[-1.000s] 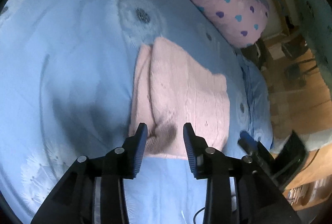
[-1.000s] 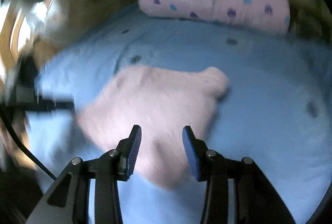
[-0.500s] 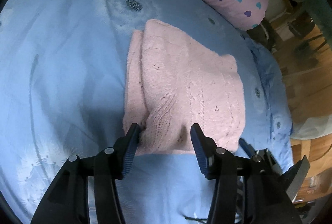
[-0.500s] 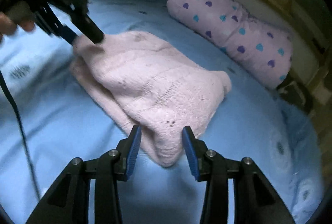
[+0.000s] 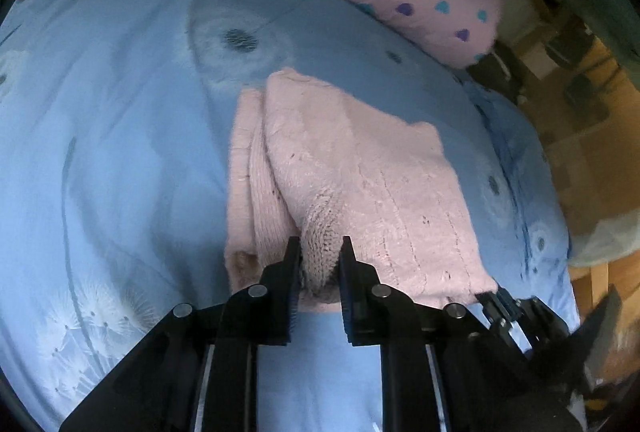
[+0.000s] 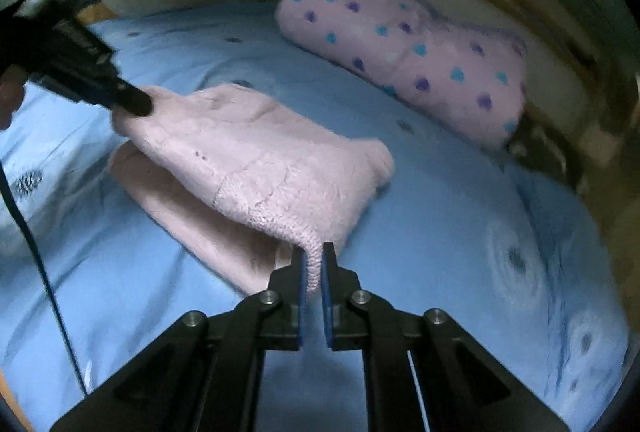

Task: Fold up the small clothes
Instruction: 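Close both grippers on the folded bundle's edge to straighten it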

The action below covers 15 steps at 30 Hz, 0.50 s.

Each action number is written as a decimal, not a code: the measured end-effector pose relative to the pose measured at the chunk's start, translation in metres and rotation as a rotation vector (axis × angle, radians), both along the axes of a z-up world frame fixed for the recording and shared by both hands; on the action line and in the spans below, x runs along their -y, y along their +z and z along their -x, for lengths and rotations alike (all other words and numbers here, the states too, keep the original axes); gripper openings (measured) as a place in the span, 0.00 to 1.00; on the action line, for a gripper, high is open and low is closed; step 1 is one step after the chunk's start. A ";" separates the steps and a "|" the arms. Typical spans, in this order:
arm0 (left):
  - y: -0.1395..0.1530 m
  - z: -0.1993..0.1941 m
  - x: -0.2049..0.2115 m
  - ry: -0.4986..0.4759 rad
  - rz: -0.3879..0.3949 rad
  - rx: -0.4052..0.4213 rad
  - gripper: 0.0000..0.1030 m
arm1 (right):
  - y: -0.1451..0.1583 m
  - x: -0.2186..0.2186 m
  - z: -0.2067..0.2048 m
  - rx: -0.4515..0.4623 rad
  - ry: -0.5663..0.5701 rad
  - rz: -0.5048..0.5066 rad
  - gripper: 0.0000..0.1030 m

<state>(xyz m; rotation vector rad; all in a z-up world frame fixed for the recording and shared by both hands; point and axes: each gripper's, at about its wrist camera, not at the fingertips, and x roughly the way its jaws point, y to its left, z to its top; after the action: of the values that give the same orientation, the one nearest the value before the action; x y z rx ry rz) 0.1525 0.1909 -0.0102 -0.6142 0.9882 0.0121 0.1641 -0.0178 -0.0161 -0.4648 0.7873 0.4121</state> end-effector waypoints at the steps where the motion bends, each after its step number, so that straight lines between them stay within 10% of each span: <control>1: -0.001 0.001 0.003 -0.017 -0.001 0.000 0.10 | -0.004 0.007 0.000 -0.042 -0.021 -0.016 0.05; 15: -0.005 0.026 0.000 0.015 -0.180 -0.014 0.10 | -0.023 0.009 0.015 -0.114 0.022 -0.027 0.08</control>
<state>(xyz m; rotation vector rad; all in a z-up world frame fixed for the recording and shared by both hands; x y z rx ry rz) 0.1263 0.1905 -0.0149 -0.4566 0.9835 0.1181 0.1493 -0.0266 -0.0396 -0.4282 0.8861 0.4718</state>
